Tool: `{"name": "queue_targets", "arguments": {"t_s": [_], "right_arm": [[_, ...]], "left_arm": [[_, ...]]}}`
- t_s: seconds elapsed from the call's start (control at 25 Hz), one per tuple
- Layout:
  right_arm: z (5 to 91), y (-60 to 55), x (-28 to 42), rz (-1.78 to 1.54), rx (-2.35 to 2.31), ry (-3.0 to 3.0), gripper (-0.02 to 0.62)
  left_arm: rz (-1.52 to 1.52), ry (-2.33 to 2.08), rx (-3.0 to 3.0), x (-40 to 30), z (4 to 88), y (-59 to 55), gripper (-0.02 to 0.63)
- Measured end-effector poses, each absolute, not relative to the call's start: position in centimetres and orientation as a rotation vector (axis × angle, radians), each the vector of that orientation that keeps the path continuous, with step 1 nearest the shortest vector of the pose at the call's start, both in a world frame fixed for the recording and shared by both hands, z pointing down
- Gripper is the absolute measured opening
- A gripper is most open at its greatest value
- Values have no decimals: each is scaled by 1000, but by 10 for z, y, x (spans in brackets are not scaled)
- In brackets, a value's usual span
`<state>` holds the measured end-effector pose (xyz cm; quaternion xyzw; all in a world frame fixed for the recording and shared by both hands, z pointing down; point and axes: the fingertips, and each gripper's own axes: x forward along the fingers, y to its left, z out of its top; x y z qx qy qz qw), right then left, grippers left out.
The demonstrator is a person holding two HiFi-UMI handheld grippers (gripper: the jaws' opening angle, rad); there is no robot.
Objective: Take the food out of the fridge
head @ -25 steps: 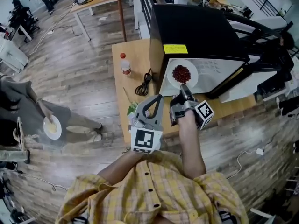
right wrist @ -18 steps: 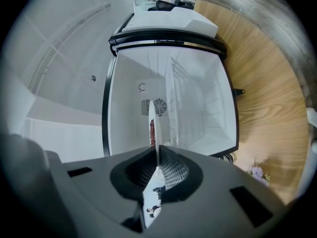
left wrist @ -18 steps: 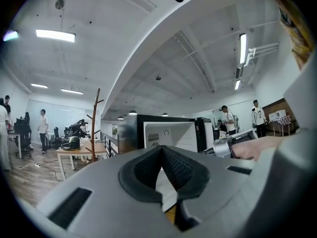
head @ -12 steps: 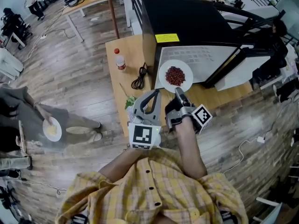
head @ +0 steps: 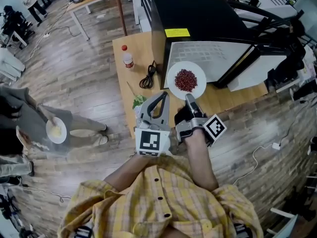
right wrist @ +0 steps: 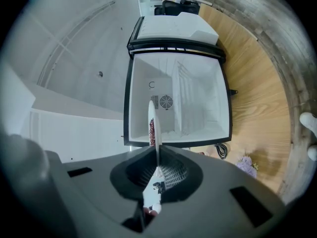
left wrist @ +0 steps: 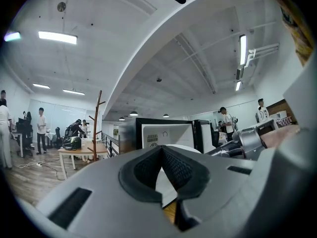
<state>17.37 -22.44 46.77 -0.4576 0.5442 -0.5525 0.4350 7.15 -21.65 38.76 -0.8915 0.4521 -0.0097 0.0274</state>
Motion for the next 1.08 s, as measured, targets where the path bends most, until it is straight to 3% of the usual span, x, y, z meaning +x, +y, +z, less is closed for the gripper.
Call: {"name": "queue_targets", "arguments": {"t_s": [1.08], "right_arm": [[466, -203, 163, -1362, -1125, 1346, 17]], "left_arm": [[-21, 1376, -2774, 63, 390, -202, 8]]}}
